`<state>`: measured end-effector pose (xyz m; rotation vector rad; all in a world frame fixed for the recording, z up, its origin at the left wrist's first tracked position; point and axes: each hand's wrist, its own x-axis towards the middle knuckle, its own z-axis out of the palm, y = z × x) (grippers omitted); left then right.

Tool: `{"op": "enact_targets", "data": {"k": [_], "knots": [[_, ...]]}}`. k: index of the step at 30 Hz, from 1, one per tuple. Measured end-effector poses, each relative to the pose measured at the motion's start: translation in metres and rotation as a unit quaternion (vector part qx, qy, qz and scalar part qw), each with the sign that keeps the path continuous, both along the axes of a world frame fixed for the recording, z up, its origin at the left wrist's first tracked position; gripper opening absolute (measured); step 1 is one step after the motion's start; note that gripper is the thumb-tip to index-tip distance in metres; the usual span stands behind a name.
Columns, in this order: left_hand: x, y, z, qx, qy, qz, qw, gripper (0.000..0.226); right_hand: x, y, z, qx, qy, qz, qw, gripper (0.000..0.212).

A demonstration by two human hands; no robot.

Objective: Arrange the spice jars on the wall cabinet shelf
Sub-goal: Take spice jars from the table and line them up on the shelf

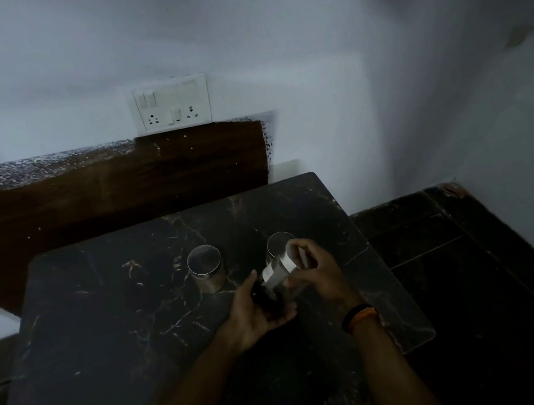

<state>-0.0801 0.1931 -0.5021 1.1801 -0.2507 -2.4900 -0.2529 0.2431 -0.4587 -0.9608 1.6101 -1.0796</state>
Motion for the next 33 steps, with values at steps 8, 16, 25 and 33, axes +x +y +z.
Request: {"op": "enact_targets", "data": {"k": [8,16,25,33], "knots": [[0.020,-0.004,0.028,-0.072,0.094,0.080,0.990,0.049,0.012,-0.023,0.014,-0.030,-0.115,-0.005,0.993,0.058],[0.025,-0.012,0.056,-0.276,0.081,0.068,0.956,0.061,0.035,-0.056,0.040,-0.053,-0.182,-0.073,0.979,0.091],[0.019,-0.028,0.091,-0.346,0.081,0.086,0.931,0.077,0.034,-0.077,0.077,-0.109,-0.173,-0.030,0.978,0.067],[0.011,-0.064,0.147,-0.437,0.092,0.077,0.892,0.071,0.026,-0.103,0.148,-0.167,-0.166,-0.020,0.972,0.048]]}}
